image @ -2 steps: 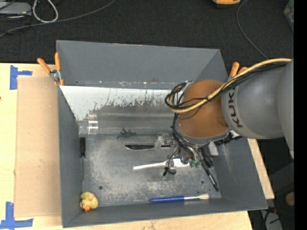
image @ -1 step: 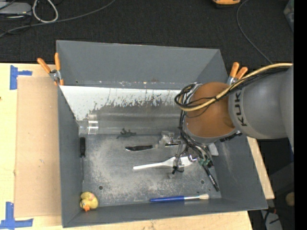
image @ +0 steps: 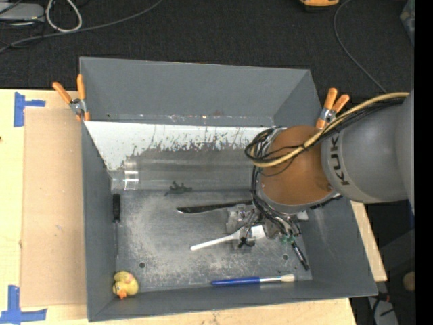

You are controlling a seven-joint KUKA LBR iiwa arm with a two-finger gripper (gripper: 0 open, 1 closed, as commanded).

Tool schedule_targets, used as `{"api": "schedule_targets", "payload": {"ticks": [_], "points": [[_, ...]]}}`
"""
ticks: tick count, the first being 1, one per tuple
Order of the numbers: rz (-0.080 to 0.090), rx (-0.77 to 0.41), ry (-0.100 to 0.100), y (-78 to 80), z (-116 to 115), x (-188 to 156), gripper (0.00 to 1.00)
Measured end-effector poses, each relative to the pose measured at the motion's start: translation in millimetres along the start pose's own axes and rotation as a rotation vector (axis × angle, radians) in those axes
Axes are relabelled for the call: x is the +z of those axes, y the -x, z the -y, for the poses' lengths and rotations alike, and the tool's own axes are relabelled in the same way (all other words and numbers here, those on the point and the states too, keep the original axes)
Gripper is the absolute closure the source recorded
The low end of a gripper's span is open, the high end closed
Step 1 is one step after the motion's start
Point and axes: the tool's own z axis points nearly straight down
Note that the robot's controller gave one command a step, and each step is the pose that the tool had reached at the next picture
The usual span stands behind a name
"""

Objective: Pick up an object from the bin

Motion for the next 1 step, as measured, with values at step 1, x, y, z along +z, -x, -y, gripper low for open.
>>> {"api": "schedule_targets", "payload": {"ticks": [1], "points": [[0.0, 0.001, 0.0, -0.1, 0.0, -0.1, 1.0]]}}
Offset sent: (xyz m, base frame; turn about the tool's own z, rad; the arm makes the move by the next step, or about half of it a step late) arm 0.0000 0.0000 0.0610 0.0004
